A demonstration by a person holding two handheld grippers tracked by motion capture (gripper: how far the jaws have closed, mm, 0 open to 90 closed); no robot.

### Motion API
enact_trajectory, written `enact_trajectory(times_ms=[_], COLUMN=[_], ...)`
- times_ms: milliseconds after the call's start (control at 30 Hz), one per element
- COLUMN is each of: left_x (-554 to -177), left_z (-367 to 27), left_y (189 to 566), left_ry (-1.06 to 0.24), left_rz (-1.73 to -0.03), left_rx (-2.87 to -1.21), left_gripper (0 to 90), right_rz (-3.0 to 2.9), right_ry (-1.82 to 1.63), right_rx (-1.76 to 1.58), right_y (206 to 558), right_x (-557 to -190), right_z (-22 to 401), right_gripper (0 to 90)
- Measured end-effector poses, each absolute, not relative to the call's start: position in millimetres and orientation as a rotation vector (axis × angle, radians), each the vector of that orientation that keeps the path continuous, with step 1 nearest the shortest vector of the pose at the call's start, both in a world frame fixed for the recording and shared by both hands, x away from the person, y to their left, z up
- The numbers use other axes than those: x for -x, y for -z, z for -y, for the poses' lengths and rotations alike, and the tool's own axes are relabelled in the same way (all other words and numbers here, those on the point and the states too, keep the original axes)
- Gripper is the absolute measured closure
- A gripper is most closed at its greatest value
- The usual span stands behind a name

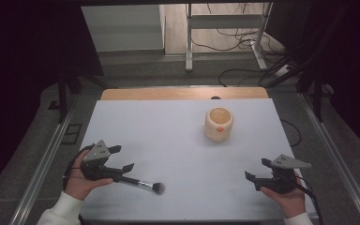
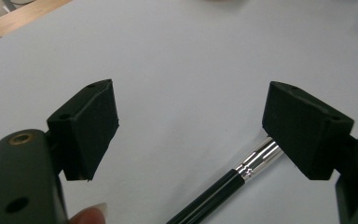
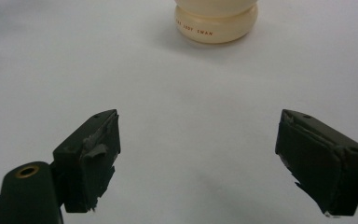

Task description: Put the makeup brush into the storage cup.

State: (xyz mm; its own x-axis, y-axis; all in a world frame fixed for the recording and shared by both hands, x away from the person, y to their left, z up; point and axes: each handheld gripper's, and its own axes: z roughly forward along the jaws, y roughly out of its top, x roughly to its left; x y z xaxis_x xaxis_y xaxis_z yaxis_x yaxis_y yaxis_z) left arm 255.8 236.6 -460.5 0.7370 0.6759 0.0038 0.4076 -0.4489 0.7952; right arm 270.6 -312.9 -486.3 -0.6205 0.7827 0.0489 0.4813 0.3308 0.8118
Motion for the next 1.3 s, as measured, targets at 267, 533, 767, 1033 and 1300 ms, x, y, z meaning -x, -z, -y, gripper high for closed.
enact_trajectory(times_ms=[267, 533, 767, 1033, 1300], left_x=[-262.1, -261.2, -265.0, -270.8, -274.5], left_z=[-232.7, -226.6, -223.3, -216.9, -212.7], left_y=[458.0, 451.9, 447.1, 447.2, 448.5], left_ry=[-0.402, -0.398, -0.387, -0.373, -0.350], left_rz=[-0.756, -0.674, -0.628, -0.573, -0.500], left_rx=[-2.158, -2.217, -2.253, -2.320, -2.355], left_gripper=[18.9, 18.0, 18.5, 19.0, 19.8], right_rz=[-2.255, -2.258, -2.260, -2.262, -2.262], right_ry=[-1.179, -1.174, -1.172, -1.159, -1.156], right_rx=[-1.122, -1.120, -1.122, -1.118, -1.121], right_y=[487.0, 487.3, 487.5, 488.2, 488.9], right_x=[-271.0, -270.9, -271.0, -270.8, -271.2], right_z=[312.7, 312.6, 312.2, 311.9, 311.8], right_gripper=[14.4, 14.3, 14.3, 14.2, 14.0])
